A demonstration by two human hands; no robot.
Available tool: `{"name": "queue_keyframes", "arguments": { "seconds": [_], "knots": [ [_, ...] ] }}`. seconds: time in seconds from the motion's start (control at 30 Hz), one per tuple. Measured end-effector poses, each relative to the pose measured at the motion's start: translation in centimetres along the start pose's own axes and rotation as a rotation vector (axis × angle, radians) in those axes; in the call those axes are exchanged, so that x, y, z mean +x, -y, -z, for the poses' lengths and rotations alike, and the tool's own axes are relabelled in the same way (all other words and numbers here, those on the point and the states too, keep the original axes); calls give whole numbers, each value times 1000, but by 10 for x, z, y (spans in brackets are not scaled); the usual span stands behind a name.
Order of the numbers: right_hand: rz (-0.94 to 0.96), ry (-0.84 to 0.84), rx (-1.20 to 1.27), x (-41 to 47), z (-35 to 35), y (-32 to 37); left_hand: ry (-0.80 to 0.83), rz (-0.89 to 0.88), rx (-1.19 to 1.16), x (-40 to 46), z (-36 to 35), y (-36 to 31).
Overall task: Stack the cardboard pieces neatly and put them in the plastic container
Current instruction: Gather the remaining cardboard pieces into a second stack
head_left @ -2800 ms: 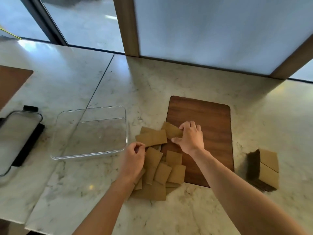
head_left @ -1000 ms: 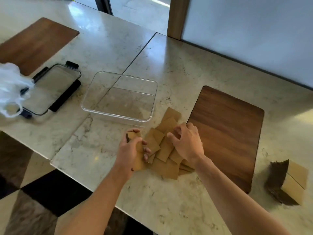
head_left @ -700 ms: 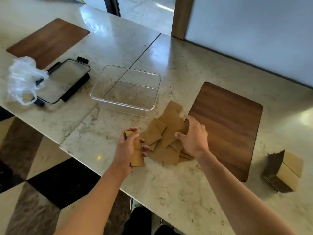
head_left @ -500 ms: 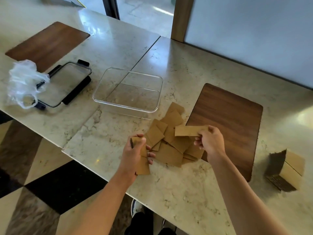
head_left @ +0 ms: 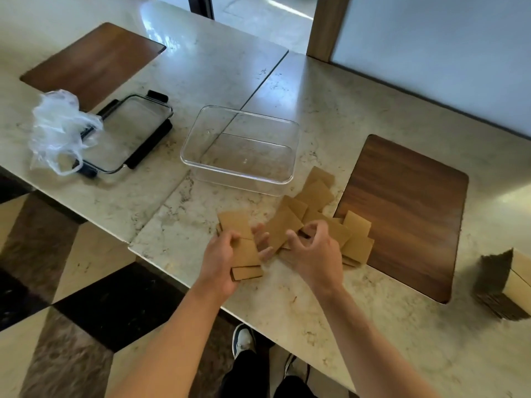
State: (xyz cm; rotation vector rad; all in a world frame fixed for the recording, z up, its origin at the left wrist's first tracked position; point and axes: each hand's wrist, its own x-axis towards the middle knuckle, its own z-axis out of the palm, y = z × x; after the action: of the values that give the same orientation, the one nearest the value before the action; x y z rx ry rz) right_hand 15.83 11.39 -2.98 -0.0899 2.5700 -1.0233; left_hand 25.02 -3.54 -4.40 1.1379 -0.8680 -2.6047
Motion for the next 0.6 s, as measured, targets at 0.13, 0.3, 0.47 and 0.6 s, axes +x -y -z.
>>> {"name": "queue_keyframes", "arguments": {
  "seconds": [0.13, 0.3, 0.47, 0.6],
  "knots": [
    [114, -16, -325, 8, -31, 7, -10, -35, 15, 3, 26, -12],
    [7, -161, 204, 29, -12, -1, -23, -49, 200, 10, 19, -21],
    [-46, -31, 641, 36, 17, 0, 39, -39, 303, 28, 1, -25],
    [-77, -26, 912, 30, 10, 15, 188, 45, 237, 27, -14, -22]
  ]
}}
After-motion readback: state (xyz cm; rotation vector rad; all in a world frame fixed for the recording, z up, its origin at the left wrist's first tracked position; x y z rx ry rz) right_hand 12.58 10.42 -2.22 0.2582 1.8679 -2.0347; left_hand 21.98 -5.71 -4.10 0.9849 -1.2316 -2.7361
